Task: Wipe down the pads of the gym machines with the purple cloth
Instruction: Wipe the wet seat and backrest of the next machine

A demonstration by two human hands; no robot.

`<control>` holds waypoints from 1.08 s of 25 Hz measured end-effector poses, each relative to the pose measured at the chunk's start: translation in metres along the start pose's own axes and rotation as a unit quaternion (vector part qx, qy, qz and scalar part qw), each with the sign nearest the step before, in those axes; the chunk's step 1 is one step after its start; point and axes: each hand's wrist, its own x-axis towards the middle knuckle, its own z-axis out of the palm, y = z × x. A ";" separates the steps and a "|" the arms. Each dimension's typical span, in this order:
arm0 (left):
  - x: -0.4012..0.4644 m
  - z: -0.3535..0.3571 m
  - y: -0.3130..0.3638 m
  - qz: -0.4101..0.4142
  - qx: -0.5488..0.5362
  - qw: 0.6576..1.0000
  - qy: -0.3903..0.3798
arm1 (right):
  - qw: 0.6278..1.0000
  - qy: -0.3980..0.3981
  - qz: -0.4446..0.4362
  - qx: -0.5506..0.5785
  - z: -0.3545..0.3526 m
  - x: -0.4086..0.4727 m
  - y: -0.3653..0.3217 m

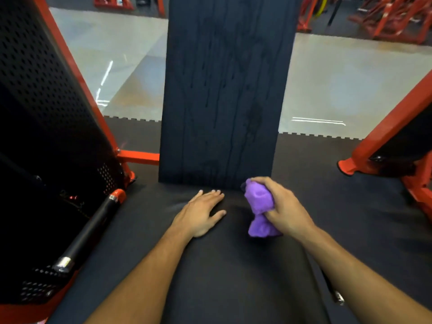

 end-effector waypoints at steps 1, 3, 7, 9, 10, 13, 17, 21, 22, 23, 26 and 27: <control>0.001 -0.003 0.001 -0.009 0.013 1.000 0.003 | 1.000 -0.005 0.005 0.010 -0.005 -0.008 0.004; 0.002 -0.002 0.002 -0.019 0.035 0.999 -0.002 | 0.999 -0.014 0.000 0.044 -0.009 -0.013 0.009; 0.007 -0.008 0.010 -0.073 0.070 0.992 -0.077 | 0.995 -0.036 -0.005 0.093 -0.028 -0.018 0.017; 0.013 -0.021 0.036 -0.125 0.115 0.973 -0.155 | 0.993 -0.045 -0.018 0.110 -0.061 -0.031 0.013; 0.015 -0.029 0.062 -0.151 0.129 0.962 -0.188 | 0.992 -0.050 -0.032 0.111 -0.087 -0.041 0.011; 0.015 -0.062 0.141 -0.165 0.126 0.968 -0.140 | 0.992 -0.035 -0.049 0.110 -0.173 -0.062 -0.004; 0.015 -0.167 0.239 -0.170 0.069 0.983 0.012 | 0.993 -0.037 -0.060 0.099 -0.308 -0.068 -0.046; 0.014 -0.276 0.306 -0.185 0.049 0.978 0.088 | 0.991 -0.056 -0.079 0.096 -0.405 -0.067 -0.097; 0.011 -0.291 0.317 -0.184 0.039 0.976 0.112 | 0.990 -0.053 -0.092 0.090 -0.418 -0.067 -0.103; 0.005 -0.301 0.326 -0.182 0.029 0.973 0.136 | 0.990 -0.044 -0.103 0.086 -0.429 -0.066 -0.107; -0.029 -0.293 0.345 -0.189 -0.017 0.968 0.165 | 0.989 -0.036 -0.110 0.094 -0.441 -0.079 -0.111; -0.041 -0.283 0.347 -0.190 -0.030 0.968 0.163 | 0.989 -0.034 -0.109 0.094 -0.439 -0.087 -0.109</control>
